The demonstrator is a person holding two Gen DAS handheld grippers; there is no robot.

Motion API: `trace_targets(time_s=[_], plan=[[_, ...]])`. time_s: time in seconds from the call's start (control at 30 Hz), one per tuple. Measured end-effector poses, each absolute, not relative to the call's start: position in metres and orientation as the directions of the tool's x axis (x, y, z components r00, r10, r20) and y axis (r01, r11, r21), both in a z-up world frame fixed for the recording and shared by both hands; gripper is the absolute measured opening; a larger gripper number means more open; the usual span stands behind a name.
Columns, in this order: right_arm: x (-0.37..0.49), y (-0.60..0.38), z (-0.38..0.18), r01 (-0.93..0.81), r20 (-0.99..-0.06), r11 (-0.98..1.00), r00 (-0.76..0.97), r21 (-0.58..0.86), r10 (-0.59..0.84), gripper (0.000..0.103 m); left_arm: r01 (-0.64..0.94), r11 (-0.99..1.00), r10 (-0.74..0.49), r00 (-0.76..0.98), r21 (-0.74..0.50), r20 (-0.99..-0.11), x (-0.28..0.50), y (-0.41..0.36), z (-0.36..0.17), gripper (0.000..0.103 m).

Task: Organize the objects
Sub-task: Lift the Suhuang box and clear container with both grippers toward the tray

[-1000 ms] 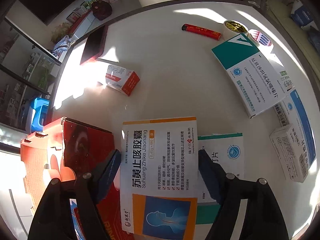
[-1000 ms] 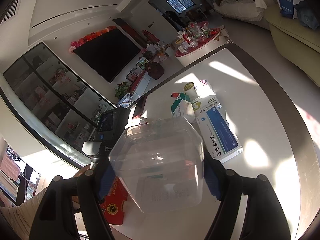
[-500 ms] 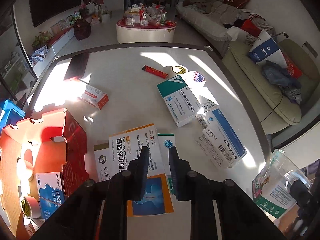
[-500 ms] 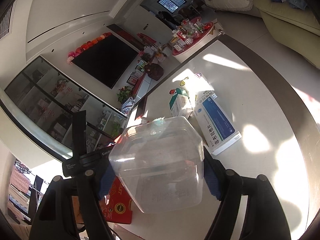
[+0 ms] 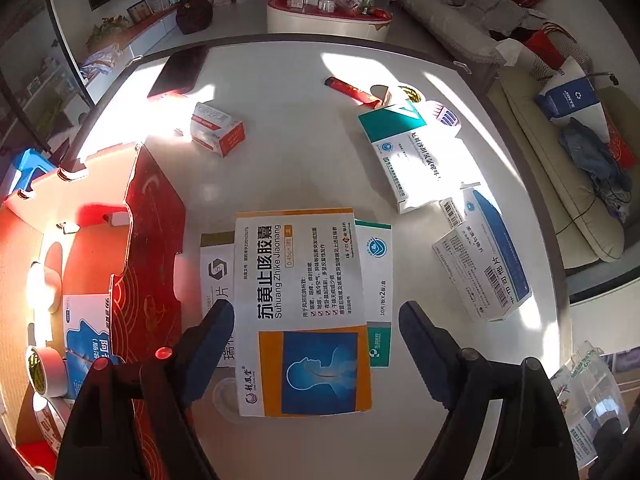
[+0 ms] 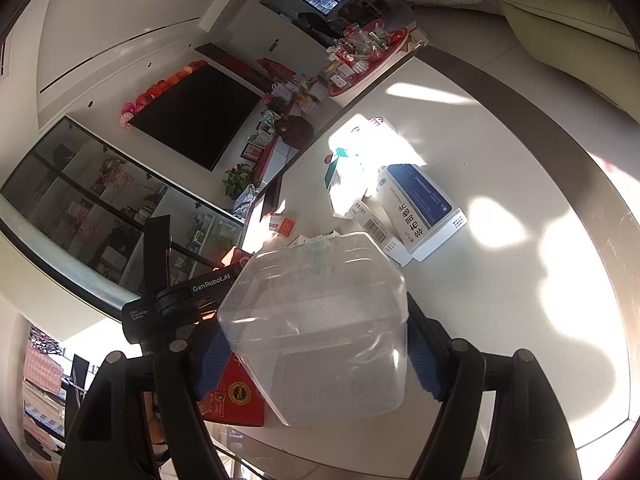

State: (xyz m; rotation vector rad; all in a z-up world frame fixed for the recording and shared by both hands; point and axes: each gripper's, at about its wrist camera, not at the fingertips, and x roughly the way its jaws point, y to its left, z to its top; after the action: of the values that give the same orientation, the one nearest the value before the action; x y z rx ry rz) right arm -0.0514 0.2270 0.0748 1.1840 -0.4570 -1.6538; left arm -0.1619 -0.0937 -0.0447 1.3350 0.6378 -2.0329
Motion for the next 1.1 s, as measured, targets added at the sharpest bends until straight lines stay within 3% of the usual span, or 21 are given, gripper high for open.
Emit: trace_targets(time_s=[0.2, 0.37, 0.4, 0.47, 0.6, 0.77, 1.1], plan=[[-0.059, 0.230, 0.069, 0.480, -0.452, -0.398, -0.004, 0.782, -0.892, 0.076, 0.748, -0.660, -0.238, -0.123, 0.067, -0.963, -0.174, -0.100, -0.078, 0.097], [-0.063, 0.235, 0.067, 0.473, -0.437, -0.387, -0.006, 0.792, -0.900, 0.076, 0.748, -0.659, -0.221, -0.093, 0.078, -0.971, -0.177, -0.099, -0.088, 0.103], [-0.064, 0.235, 0.066, 0.471, -0.435, -0.386, -0.006, 0.793, -0.900, 0.076, 0.744, -0.664, -0.216, -0.098, 0.073, -0.971, -0.178, -0.099, -0.088, 0.100], [-0.065, 0.237, 0.065, 0.465, -0.430, -0.384, -0.007, 0.798, -0.903, 0.076, 0.737, -0.675, -0.183, -0.168, 0.000, -0.969, -0.175, -0.097, -0.083, 0.083], [-0.065, 0.238, 0.066, 0.462, -0.426, -0.382, -0.011, 0.801, -0.905, 0.076, 0.707, -0.706, -0.222, -0.172, 0.036, -0.960, -0.176, -0.088, -0.079, 0.083], [-0.064, 0.239, 0.067, 0.465, -0.429, -0.386, -0.014, 0.797, -0.903, 0.076, 0.696, -0.715, -0.214, -0.313, -0.070, -0.925, -0.161, -0.078, -0.058, 0.082], [-0.050, 0.245, 0.043, 0.368, -0.418, -0.373, 0.047, 0.852, -0.907, 0.076, 0.633, -0.761, -0.304, -0.538, -0.139, -0.786, -0.105, -0.038, 0.023, 0.083]])
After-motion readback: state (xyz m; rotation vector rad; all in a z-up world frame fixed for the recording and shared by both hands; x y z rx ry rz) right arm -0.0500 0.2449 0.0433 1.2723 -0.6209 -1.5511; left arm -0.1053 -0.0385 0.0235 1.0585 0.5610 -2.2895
